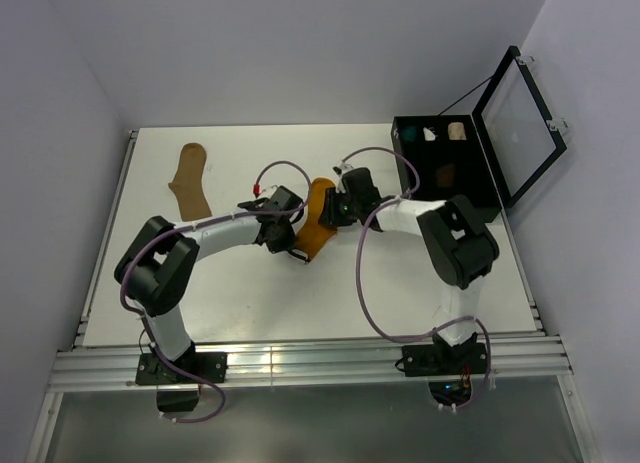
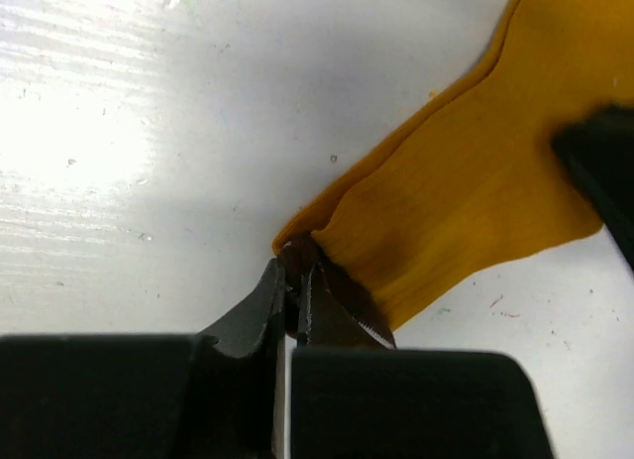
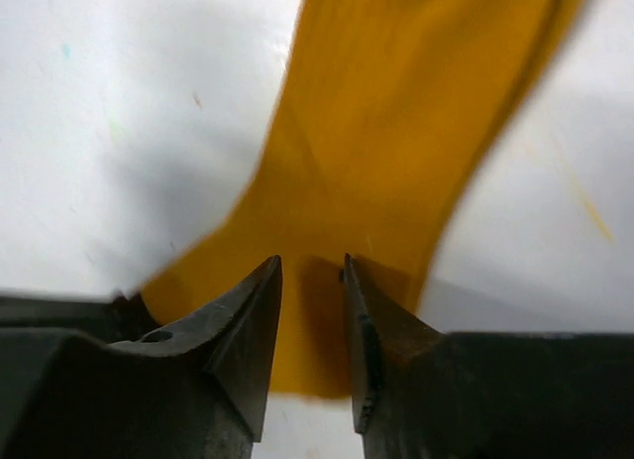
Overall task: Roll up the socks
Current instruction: Roll the sock at the center of the board.
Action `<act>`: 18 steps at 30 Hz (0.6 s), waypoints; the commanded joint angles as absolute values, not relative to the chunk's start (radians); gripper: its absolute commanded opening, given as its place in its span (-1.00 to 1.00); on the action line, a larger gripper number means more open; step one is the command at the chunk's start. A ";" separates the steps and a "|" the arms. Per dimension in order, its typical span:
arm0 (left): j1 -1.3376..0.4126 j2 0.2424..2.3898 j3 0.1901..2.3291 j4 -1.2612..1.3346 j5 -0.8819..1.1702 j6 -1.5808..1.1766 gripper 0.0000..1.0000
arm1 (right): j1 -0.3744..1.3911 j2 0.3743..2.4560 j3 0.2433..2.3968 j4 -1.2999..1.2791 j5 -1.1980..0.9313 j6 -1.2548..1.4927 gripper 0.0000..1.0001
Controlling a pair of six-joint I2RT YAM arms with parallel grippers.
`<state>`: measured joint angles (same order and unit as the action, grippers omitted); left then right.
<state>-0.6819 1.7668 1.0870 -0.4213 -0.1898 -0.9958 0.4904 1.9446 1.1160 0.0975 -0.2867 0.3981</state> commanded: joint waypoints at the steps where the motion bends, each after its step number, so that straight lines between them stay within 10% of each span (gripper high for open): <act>1: -0.683 1.795 1.143 -0.491 -0.221 -0.953 -0.99 | 0.517 1.745 0.993 0.222 -0.220 0.299 -0.19; 18: -0.673 1.844 1.221 -0.555 -0.181 -0.943 -0.99 | 0.891 1.635 0.701 0.528 0.095 0.135 0.10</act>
